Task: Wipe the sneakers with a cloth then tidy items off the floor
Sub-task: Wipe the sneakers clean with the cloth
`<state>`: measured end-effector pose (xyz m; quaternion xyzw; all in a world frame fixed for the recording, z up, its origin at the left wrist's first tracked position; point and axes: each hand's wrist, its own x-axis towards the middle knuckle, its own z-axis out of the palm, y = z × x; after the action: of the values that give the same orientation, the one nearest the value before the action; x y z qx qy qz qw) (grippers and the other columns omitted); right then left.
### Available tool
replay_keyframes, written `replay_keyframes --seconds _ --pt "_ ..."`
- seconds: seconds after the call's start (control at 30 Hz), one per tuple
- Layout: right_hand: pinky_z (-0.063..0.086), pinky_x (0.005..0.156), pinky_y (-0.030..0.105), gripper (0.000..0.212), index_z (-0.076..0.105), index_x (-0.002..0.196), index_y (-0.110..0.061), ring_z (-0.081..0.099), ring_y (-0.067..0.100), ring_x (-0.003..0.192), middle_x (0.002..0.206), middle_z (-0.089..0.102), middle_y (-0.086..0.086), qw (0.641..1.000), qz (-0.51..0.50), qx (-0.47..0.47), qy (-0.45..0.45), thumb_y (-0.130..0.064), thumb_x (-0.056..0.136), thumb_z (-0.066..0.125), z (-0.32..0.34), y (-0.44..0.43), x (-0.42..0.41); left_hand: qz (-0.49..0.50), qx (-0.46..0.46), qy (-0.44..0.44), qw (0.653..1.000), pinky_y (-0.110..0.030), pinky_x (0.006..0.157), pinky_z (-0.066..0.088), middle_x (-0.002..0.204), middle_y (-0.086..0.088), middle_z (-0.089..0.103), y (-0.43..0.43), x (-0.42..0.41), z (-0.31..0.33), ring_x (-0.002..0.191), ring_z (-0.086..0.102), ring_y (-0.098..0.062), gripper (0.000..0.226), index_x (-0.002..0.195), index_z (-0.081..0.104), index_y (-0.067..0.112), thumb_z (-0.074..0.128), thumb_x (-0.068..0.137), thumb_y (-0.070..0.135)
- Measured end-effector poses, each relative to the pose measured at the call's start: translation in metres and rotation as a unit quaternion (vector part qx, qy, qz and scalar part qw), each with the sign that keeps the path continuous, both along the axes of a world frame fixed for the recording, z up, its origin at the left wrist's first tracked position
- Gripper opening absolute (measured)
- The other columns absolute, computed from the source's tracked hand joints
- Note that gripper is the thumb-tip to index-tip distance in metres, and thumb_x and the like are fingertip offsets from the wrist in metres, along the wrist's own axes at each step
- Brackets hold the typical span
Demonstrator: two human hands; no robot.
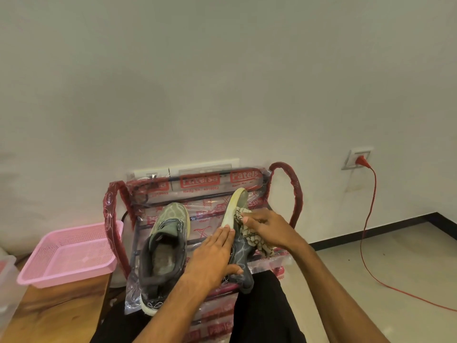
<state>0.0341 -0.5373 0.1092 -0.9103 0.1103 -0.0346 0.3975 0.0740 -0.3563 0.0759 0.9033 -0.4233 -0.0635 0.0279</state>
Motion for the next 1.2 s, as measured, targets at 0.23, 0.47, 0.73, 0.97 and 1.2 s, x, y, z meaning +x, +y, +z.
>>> replay_keyframes --seconds 0.23,0.47,0.73,0.97,1.2 --pt "0.045 0.095 0.03 0.046 0.057 0.134 -0.025 0.058 0.019 0.115 0.131 0.061 0.001 0.994 -0.08 -0.075 -0.012 -0.018 0.089 0.065 -0.007 0.018 -0.003 -0.014 0.047 0.002 0.999 -0.038 0.121 0.001 0.16 -0.007 -0.015 -0.003 0.006 0.001 0.147 -0.013 -0.019 0.105 0.152 -0.011 0.011 0.058 0.087 0.053" --pt "0.053 0.08 0.034 0.024 0.07 0.114 -0.021 0.067 0.021 0.093 0.104 0.073 0.003 0.979 -0.046 -0.191 -0.05 -0.025 0.092 0.061 0.003 0.052 -0.005 -0.001 0.022 -0.017 1.0 -0.037 0.121 0.002 0.161 -0.009 -0.005 -0.004 0.004 -0.004 0.148 -0.007 -0.021 0.101 0.153 -0.002 0.008 0.058 0.087 0.055" --pt "0.051 0.094 0.037 0.054 0.05 0.139 -0.034 0.061 0.02 0.111 0.123 0.066 0.001 0.988 -0.073 -0.137 -0.022 -0.039 0.088 0.067 -0.023 0.033 -0.005 -0.002 0.009 -0.013 1.0 -0.037 0.121 0.001 0.161 -0.008 -0.011 -0.002 0.002 -0.004 0.148 -0.011 -0.02 0.1 0.153 -0.006 0.01 0.057 0.088 0.053" --pt "0.052 0.079 0.036 0.031 0.063 0.124 -0.025 0.066 0.025 0.097 0.107 0.072 0.004 0.967 -0.101 -0.224 -0.064 -0.033 0.095 0.055 -0.02 0.035 0.012 0.004 0.003 -0.006 1.0 -0.038 0.121 0.002 0.16 -0.008 -0.013 -0.001 0.002 -0.004 0.147 -0.013 -0.019 0.102 0.152 -0.009 0.01 0.057 0.088 0.054" --pt "0.055 0.072 0.039 0.037 0.066 0.099 -0.012 0.066 0.026 0.08 0.088 0.069 0.007 0.964 -0.076 -0.254 -0.011 -0.047 0.093 0.055 -0.021 0.046 0.014 0.007 -0.007 -0.023 1.0 -0.038 0.121 0.001 0.161 -0.009 -0.007 -0.001 0.001 -0.008 0.148 -0.008 -0.02 0.1 0.153 -0.003 0.009 0.058 0.088 0.053"
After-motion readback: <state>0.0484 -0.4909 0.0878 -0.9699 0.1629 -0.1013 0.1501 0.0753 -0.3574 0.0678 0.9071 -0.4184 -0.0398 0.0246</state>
